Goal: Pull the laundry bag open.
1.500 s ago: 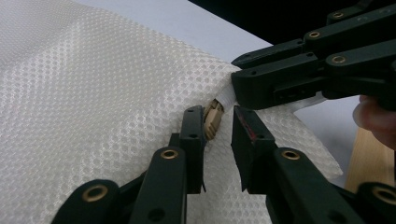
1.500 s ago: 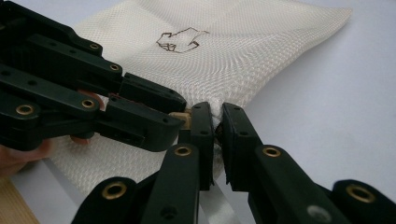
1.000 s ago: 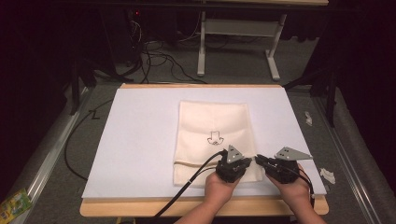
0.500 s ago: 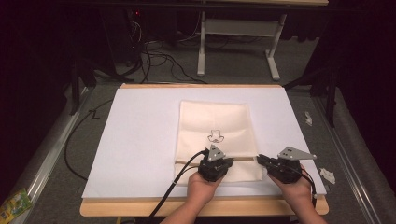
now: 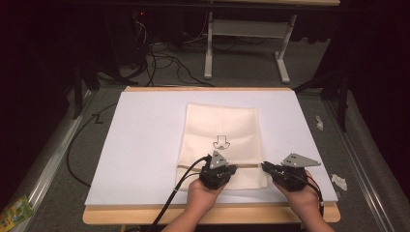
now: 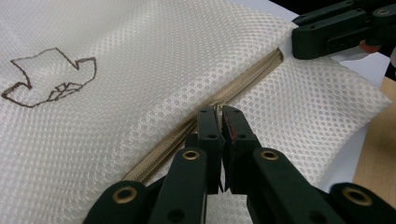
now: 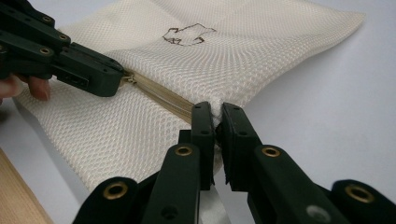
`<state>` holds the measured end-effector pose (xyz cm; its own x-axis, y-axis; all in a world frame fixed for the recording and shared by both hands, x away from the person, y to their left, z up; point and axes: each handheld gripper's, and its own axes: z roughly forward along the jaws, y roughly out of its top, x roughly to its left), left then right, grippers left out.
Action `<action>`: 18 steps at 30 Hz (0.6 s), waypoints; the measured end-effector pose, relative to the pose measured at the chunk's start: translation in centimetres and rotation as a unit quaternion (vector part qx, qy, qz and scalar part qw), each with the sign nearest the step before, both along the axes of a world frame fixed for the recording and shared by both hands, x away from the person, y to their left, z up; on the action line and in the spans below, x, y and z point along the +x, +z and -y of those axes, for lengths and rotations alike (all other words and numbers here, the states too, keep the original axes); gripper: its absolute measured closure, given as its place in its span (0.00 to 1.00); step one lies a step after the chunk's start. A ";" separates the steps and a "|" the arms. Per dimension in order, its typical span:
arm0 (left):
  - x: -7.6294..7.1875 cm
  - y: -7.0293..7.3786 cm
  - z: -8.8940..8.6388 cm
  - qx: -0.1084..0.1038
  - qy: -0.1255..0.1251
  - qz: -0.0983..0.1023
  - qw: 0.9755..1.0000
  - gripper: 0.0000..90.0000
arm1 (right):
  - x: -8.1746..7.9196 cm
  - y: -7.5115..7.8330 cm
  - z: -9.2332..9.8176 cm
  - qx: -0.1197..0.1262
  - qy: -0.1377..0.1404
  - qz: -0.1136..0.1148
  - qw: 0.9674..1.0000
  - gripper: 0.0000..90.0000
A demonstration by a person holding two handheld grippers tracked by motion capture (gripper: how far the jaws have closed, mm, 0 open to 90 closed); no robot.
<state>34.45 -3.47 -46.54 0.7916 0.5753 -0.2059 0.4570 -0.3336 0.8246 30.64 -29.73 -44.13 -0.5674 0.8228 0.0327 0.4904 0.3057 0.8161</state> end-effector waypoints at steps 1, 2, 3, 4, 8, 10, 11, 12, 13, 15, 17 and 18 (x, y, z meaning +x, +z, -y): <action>0.0 0.0 0.0 0.001 0.000 0.002 1.000 0.97 | 0.0 0.0 0.0 -0.001 0.001 0.003 1.000 0.95; 0.0 0.0 0.0 0.001 0.001 0.001 1.000 0.97 | 0.0 0.0 -0.1 -0.001 -0.001 0.002 1.000 0.95; 0.0 0.0 0.0 0.000 0.001 0.000 1.000 0.97 | 0.0 0.0 -0.1 -0.001 -0.001 0.002 1.000 0.95; 0.0 0.0 0.0 0.001 0.000 0.000 1.000 0.97 | 0.0 0.0 0.0 0.000 0.000 0.002 1.000 0.95; 0.1 0.0 -0.1 0.001 -0.002 -0.001 1.000 0.97 | 0.0 0.0 0.0 0.000 0.002 0.003 1.000 0.95; 0.1 0.1 -0.1 0.009 0.012 -0.001 1.000 0.97 | 0.0 0.1 -0.1 -0.002 0.000 0.003 1.000 0.96; 0.1 0.1 -0.1 0.009 0.012 -0.001 1.000 0.97 | 0.0 0.1 -0.1 -0.002 0.000 0.003 1.000 0.96; 0.3 0.0 -0.5 0.010 0.016 -0.002 1.000 0.97 | -0.1 0.2 0.1 -0.009 -0.014 0.011 1.000 0.96; 0.5 -0.1 -1.1 0.007 0.024 -0.011 1.000 0.97 | -0.1 0.2 0.1 -0.009 -0.014 0.011 1.000 0.96; 1.0 -0.3 -2.8 0.003 0.047 -0.027 0.999 0.97 | 0.0 0.4 1.2 0.003 -0.033 0.009 0.999 0.96; 1.3 -0.4 -5.0 0.010 0.069 -0.033 0.997 0.97 | 0.2 0.4 2.7 0.016 -0.053 0.010 0.998 0.96; 1.4 -0.4 -7.5 0.021 0.088 -0.037 0.995 0.97 | 0.3 0.2 4.1 0.025 -0.076 0.007 0.997 0.96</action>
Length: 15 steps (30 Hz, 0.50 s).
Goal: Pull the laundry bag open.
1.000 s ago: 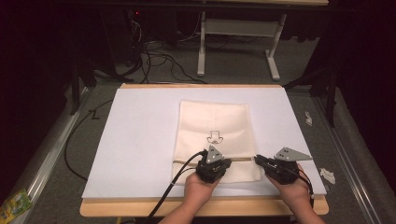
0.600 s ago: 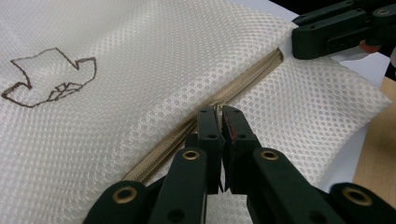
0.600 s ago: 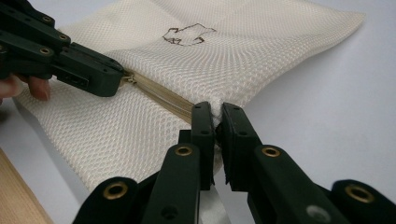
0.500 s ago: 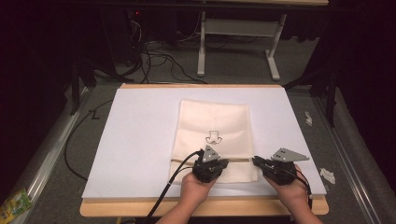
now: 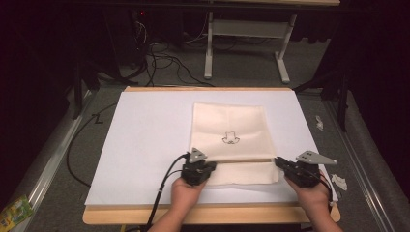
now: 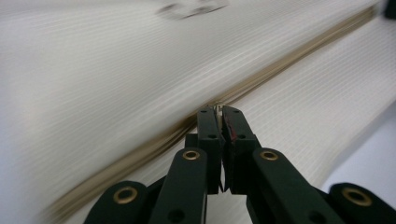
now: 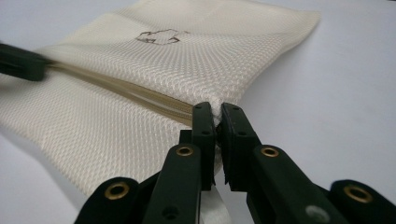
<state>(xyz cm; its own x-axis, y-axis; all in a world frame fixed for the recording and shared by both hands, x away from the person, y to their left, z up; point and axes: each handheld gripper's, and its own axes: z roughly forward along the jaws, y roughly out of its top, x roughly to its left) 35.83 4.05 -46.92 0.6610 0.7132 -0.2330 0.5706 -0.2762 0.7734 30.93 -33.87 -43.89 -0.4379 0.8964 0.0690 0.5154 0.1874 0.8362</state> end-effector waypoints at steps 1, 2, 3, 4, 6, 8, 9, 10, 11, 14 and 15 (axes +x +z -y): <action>0.0 0.0 0.0 0.000 0.000 0.000 1.000 0.97 | 0.0 0.0 0.0 0.000 0.000 0.000 1.000 0.96; -0.1 0.1 -2.5 0.010 0.023 -0.003 1.000 0.97 | 0.1 -0.2 1.2 0.000 -0.020 -0.004 1.000 0.96; -0.1 0.1 -2.5 0.010 0.023 -0.003 1.000 0.97 | 0.1 -0.2 1.2 0.000 -0.020 -0.004 1.000 0.96; -0.2 0.1 -3.9 0.002 0.020 -0.007 1.000 0.97 | 0.2 -0.3 1.8 0.003 -0.027 -0.007 1.000 0.96; -0.8 0.2 -4.6 0.011 0.011 -0.004 1.000 0.97 | 0.5 -0.6 2.6 0.031 -0.016 -0.021 0.999 0.95; -1.3 0.1 -4.6 0.042 0.011 0.013 0.999 0.97 | 0.3 -0.7 1.7 0.005 -0.014 -0.018 1.000 0.95; -1.2 -0.2 -4.6 0.045 0.011 0.008 0.999 0.97 | 0.3 -0.7 1.1 -0.008 -0.011 -0.015 1.000 0.95; -1.1 -0.4 -4.8 0.039 0.010 -0.007 0.999 0.97 | 0.3 -0.7 0.9 -0.012 -0.010 -0.015 1.000 0.94; -0.9 -0.6 -5.0 0.030 0.010 -0.014 0.999 0.96 | 0.3 -0.8 0.7 -0.009 -0.008 -0.014 1.000 0.93; -0.9 -0.5 -5.7 0.009 0.002 0.002 1.000 0.80 | 0.2 -1.2 1.0 -0.006 -0.001 -0.012 1.000 0.78; -0.9 -0.2 -5.9 0.000 0.006 0.013 1.000 0.70 | 0.1 -1.2 1.2 -0.001 0.003 -0.006 1.000 0.70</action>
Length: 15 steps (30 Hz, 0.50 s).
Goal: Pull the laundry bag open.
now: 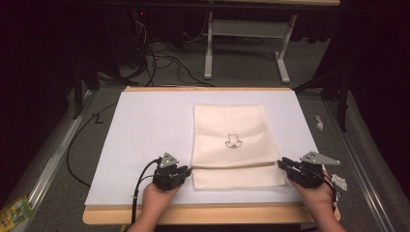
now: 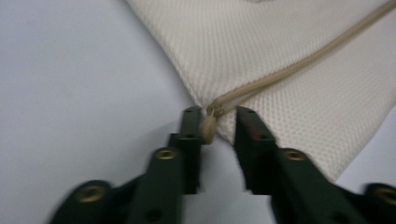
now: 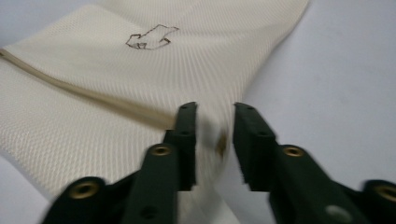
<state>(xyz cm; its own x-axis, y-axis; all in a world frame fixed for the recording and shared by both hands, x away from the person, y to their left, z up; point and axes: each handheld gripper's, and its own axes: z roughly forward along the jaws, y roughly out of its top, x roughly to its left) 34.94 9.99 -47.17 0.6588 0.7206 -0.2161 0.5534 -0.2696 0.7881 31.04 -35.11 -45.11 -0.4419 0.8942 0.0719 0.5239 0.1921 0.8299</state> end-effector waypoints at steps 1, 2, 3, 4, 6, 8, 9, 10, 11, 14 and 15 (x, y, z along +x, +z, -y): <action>0.0 0.9 -0.8 -0.014 0.011 0.026 1.000 0.59 | -0.2 0.1 0.6 0.012 0.000 0.013 1.000 0.56; 0.0 1.4 -1.3 -0.014 0.019 0.037 0.999 0.54 | -0.4 0.3 0.9 0.015 -0.008 0.021 1.000 0.48; 0.0 1.9 -1.8 -0.019 0.024 0.046 0.998 0.49 | -0.4 0.4 1.3 0.007 -0.017 0.028 0.999 0.40; 0.0 1.9 -1.8 -0.019 0.024 0.046 0.998 0.45 | -0.4 0.4 1.3 0.007 -0.017 0.028 0.999 0.40; -0.2 3.1 -3.3 -0.011 0.044 0.078 0.996 0.38 | -0.6 0.6 2.2 -0.014 -0.049 0.039 0.998 0.23; -0.6 3.8 -4.8 0.023 0.063 0.117 0.991 0.29 | -0.7 0.9 3.2 -0.020 -0.074 0.050 0.996 0.17; -0.7 3.9 -5.6 0.040 0.071 0.130 0.988 0.26 | -0.9 1.0 3.7 -0.018 -0.087 0.053 0.995 0.17; -0.8 3.8 -6.4 0.058 0.081 0.138 0.985 0.23 | -1.0 1.2 4.3 -0.015 -0.096 0.057 0.994 0.15; -0.8 3.6 -7.1 0.070 0.090 0.136 0.984 0.21 | -1.2 1.4 4.7 -0.013 -0.103 0.063 0.993 0.13; -0.4 2.8 -8.4 0.079 0.109 0.097 0.986 0.16 | -1.5 1.8 5.3 -0.018 -0.116 0.074 0.990 0.09; -0.3 2.7 -8.5 0.078 0.113 0.091 0.986 0.13 | -1.5 1.8 5.3 -0.020 -0.114 0.078 0.990 0.08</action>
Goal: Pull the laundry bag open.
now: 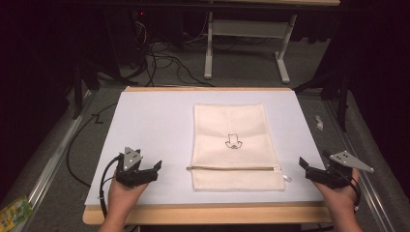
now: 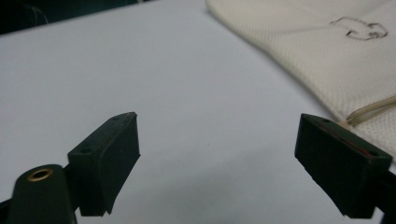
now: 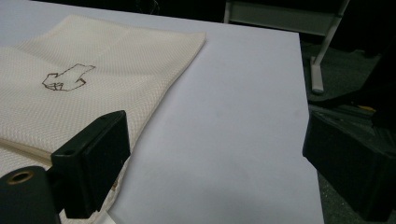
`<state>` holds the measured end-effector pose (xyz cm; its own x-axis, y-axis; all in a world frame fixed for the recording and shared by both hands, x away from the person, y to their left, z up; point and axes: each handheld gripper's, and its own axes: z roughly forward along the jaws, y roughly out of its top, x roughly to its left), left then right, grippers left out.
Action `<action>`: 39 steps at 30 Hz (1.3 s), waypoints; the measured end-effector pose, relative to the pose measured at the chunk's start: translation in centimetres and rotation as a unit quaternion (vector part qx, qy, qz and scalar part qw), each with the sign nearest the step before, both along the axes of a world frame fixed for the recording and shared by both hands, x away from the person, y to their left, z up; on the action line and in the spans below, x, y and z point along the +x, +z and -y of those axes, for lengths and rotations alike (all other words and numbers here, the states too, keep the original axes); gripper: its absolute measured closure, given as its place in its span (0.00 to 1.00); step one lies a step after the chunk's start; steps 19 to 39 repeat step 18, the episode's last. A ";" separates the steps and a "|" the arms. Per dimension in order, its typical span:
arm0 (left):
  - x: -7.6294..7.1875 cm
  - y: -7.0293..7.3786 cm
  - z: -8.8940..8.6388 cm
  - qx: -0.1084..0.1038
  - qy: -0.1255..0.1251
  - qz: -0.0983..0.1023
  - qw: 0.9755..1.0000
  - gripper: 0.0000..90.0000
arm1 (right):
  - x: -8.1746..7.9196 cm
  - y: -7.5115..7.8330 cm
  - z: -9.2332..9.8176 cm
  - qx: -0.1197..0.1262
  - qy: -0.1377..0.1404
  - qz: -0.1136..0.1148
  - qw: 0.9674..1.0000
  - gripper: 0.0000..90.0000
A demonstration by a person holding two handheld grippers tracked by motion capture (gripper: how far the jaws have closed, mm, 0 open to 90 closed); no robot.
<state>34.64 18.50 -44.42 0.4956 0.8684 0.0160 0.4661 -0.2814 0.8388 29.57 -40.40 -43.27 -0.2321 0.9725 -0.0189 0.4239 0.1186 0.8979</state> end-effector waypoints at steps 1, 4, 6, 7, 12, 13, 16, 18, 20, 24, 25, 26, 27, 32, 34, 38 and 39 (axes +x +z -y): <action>0.1 0.0 0.0 -0.003 0.001 -0.001 1.000 0.11 | 0.0 0.1 -0.2 -0.002 0.001 -0.001 1.000 0.07; 0.0 0.3 0.6 -0.003 -0.004 0.011 1.000 0.09 | 0.1 0.0 -0.9 -0.015 0.012 0.000 1.000 0.07; -0.1 0.4 0.9 0.000 -0.010 0.016 1.000 0.08 | 0.1 0.0 -1.4 -0.027 0.022 0.000 0.999 0.07; -0.2 0.4 1.0 0.002 -0.013 0.016 1.000 0.08 | 0.1 -0.1 -1.5 -0.029 0.024 0.001 0.999 0.07; -0.2 0.3 0.9 -0.007 -0.010 0.014 1.000 0.07 | 0.0 0.0 -1.5 -0.029 0.026 0.001 0.999 0.07; -0.2 0.3 0.9 -0.008 -0.008 0.015 1.000 0.07 | 0.0 0.0 -1.4 -0.028 0.025 0.002 0.999 0.08; -0.1 0.1 0.8 -0.008 -0.007 0.011 1.000 0.07 | 0.0 0.0 -1.3 -0.023 0.023 0.002 0.999 0.08; 0.0 0.1 0.7 -0.007 -0.007 0.011 1.000 0.07 | 0.0 -0.1 -1.4 -0.024 0.025 0.002 0.999 0.08; 0.0 0.1 0.7 -0.007 -0.007 0.011 1.000 0.07 | 0.0 -0.1 -1.4 -0.024 0.025 0.002 0.999 0.08; 0.0 0.1 0.7 -0.007 -0.007 0.011 1.000 0.07 | 0.0 -0.1 -1.4 -0.024 0.025 0.002 0.999 0.08; 0.0 0.1 0.7 -0.007 -0.007 0.011 1.000 0.07 | 0.0 -0.1 -1.4 -0.024 0.025 0.002 0.999 0.08; 0.0 0.1 0.7 -0.007 -0.007 0.011 1.000 0.07 | 0.0 -0.1 -1.4 -0.024 0.025 0.002 0.999 0.08; 0.0 0.1 0.7 -0.007 -0.007 0.011 1.000 0.07 | 0.0 -0.1 -1.4 -0.024 0.025 0.002 0.999 0.08; 0.0 0.1 0.7 -0.007 -0.007 0.011 1.000 0.07 | 0.0 -0.1 -1.4 -0.024 0.025 0.002 0.999 0.08; 0.0 0.1 0.7 -0.007 -0.007 0.011 1.000 0.07 | 0.0 -0.1 -1.4 -0.024 0.025 0.002 0.999 0.08; 0.0 0.1 0.7 -0.007 -0.007 0.011 1.000 0.07 | 0.0 -0.1 -1.4 -0.024 0.025 0.002 0.999 0.08; 0.0 0.1 0.7 -0.007 -0.007 0.011 1.000 0.07 | 0.0 -0.1 -1.4 -0.024 0.025 0.002 0.999 0.08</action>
